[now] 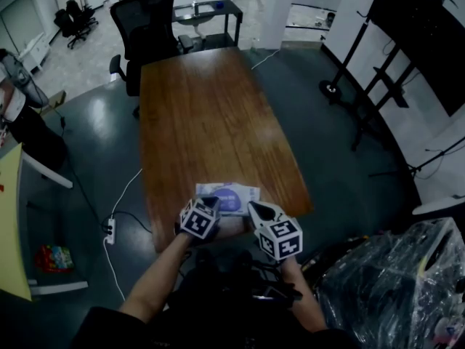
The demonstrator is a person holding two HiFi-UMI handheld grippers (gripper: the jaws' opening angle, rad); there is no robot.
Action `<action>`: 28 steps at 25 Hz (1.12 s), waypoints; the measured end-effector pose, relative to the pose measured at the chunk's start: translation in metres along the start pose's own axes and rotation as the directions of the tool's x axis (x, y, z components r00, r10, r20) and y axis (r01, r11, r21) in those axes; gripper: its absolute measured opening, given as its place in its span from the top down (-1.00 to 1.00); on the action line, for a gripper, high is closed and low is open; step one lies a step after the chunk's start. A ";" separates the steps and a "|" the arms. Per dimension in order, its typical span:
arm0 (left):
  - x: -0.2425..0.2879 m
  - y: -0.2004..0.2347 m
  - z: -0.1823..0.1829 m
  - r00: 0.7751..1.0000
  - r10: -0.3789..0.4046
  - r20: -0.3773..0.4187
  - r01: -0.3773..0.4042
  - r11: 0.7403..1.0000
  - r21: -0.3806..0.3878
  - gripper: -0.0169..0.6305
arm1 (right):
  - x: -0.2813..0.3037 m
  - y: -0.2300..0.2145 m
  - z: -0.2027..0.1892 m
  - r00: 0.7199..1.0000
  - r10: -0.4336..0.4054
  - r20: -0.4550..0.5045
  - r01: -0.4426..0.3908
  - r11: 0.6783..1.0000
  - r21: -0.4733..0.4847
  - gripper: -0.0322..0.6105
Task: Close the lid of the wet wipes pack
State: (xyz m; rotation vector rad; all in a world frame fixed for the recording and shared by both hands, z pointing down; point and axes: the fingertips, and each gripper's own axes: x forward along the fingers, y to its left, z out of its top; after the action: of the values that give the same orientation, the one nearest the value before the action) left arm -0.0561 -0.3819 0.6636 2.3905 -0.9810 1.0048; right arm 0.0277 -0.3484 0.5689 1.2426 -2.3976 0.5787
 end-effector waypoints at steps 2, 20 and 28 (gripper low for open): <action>0.002 0.005 -0.004 0.999 0.042 0.002 -0.042 0.999 0.003 0.96 | 0.000 -0.001 -0.001 1.000 0.003 -0.001 -0.003 1.000 0.002 0.87; -0.039 0.002 0.042 0.969 0.167 0.183 -0.144 0.981 -0.133 0.96 | -0.021 -0.014 0.029 0.986 0.140 0.093 -0.135 0.989 -0.065 0.87; -0.117 -0.029 0.111 0.892 0.154 0.425 -0.123 0.987 -0.099 0.96 | -0.048 0.008 0.080 0.957 0.181 0.227 -0.162 0.982 -0.100 0.87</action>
State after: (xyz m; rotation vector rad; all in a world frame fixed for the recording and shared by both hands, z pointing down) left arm -0.0410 -0.3700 0.5007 2.5683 -1.3302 0.4709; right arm 0.0353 -0.3531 0.4759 1.1310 -2.7181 0.3971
